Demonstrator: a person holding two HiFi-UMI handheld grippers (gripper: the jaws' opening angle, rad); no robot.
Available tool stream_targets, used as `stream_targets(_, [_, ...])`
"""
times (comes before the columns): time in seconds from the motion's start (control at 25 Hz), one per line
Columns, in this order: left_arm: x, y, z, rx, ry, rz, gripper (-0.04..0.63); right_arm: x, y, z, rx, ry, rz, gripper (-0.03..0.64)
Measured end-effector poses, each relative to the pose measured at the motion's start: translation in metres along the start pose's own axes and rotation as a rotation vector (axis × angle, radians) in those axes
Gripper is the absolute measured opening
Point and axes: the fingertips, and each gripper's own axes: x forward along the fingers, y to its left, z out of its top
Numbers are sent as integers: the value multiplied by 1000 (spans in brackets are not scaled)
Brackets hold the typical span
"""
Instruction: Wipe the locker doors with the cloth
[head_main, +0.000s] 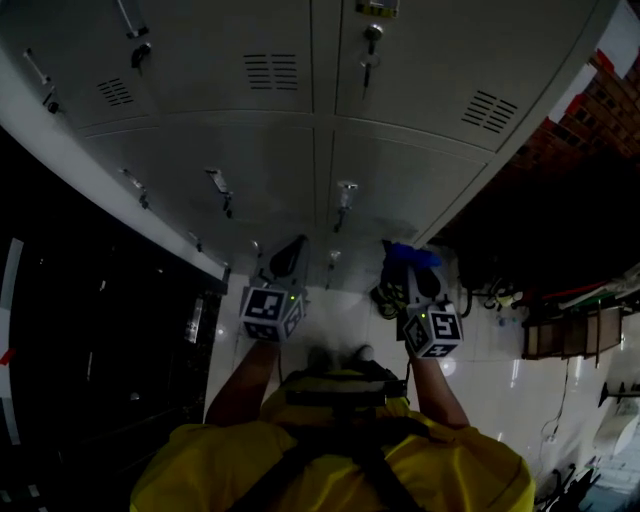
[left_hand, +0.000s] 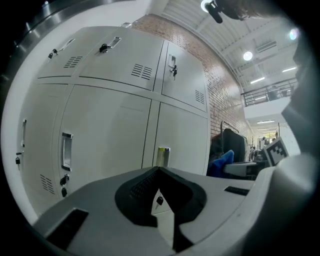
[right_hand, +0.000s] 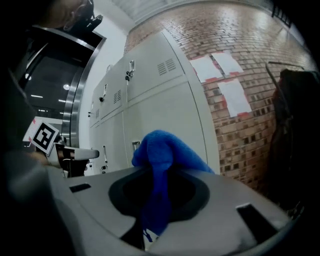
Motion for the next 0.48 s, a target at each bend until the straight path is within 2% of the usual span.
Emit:
stream_targets(0.16, [3,-10,3,-4,-7,-39,-5,-16,5,19,-71,-30,-35,72])
stream_targets(0.48, [-26,-34,2,21,-1,-104,-5,-52,43,25,-4,-64,1,72])
